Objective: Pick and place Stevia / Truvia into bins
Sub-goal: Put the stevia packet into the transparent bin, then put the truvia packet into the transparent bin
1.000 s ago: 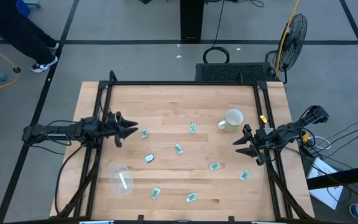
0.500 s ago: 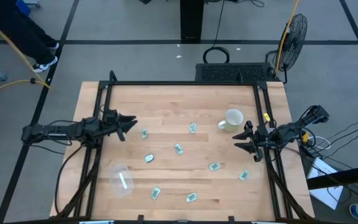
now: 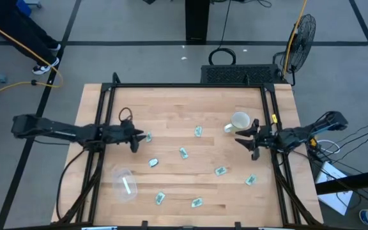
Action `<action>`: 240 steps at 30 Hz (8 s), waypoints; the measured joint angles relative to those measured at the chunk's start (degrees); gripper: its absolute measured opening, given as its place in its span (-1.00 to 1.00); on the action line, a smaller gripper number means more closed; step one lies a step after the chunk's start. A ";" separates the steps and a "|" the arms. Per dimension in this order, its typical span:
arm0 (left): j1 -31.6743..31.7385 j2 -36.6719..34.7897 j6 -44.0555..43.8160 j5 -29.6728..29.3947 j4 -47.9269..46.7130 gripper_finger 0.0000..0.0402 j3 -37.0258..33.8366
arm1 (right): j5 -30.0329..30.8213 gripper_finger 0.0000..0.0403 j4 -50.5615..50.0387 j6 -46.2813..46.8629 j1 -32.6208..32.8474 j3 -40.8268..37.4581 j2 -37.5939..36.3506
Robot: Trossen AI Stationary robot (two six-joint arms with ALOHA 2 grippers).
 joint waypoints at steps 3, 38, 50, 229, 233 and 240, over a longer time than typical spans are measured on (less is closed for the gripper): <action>0.00 7.57 1.36 -4.13 1.02 -0.22 1.57 | -0.03 -0.24 0.83 0.00 -3.03 0.00 1.09; -22.88 21.60 -9.80 1.17 -45.63 -0.99 41.95 | -2.15 -0.24 -4.37 8.42 -6.45 0.02 4.52; -47.47 38.38 -50.23 5.85 -49.98 -1.00 49.25 | -15.30 -0.24 -4.37 8.54 -6.42 0.02 5.92; -23.69 48.32 -39.33 8.29 -49.72 -0.66 46.09 | -22.69 -0.24 -3.04 -3.04 -2.27 28.65 64.69; -23.53 48.32 -39.37 7.95 -49.70 -0.62 46.09 | -22.69 -0.24 -3.05 -3.02 -2.27 28.65 64.69; -23.01 48.63 -39.12 7.82 -49.43 -0.61 46.09 | -22.69 -0.24 -3.06 -3.03 -2.27 28.65 64.69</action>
